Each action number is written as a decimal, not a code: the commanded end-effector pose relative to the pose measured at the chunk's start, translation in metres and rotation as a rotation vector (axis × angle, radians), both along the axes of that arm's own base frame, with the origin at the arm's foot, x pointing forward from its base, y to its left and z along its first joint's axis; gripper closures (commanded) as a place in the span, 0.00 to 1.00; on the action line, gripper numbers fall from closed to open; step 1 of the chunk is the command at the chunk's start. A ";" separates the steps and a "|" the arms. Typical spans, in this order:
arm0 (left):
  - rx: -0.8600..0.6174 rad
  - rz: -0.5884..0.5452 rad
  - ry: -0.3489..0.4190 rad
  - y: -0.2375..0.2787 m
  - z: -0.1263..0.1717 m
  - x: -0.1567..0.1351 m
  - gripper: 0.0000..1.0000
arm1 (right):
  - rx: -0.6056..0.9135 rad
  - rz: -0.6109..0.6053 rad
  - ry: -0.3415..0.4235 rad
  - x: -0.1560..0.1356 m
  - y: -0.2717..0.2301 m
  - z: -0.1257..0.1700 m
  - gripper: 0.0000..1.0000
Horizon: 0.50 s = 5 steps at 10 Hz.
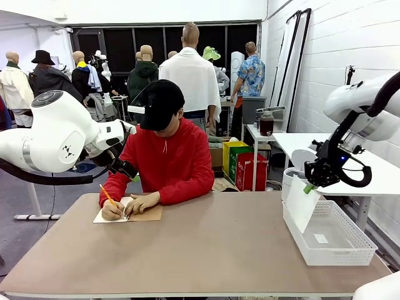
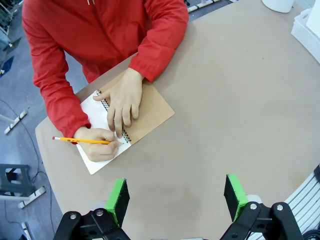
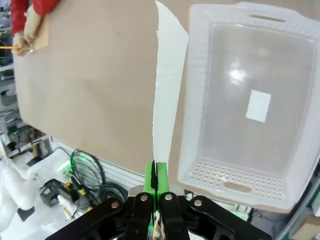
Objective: Sort the paper based on its condition.
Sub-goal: If a person hands you a paper, place it in the Organizing basket , and if it's crumpled, put it in the Trash can.
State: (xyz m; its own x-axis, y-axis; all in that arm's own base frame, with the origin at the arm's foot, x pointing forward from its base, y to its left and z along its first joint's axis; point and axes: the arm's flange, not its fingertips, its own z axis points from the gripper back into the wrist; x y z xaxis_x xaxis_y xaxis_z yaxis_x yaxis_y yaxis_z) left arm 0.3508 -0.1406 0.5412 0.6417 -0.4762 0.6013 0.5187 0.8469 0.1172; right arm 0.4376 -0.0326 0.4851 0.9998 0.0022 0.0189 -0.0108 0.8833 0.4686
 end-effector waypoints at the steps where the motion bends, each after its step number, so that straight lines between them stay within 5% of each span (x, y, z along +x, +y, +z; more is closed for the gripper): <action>1: -0.002 0.001 -0.004 0.000 0.000 0.000 0.00 | -0.017 -0.043 -0.012 -0.017 -0.009 -0.020 1.00; 5: -0.002 0.001 -0.004 0.000 0.000 0.000 0.00 | -0.030 -0.060 0.051 -0.013 -0.032 -0.066 1.00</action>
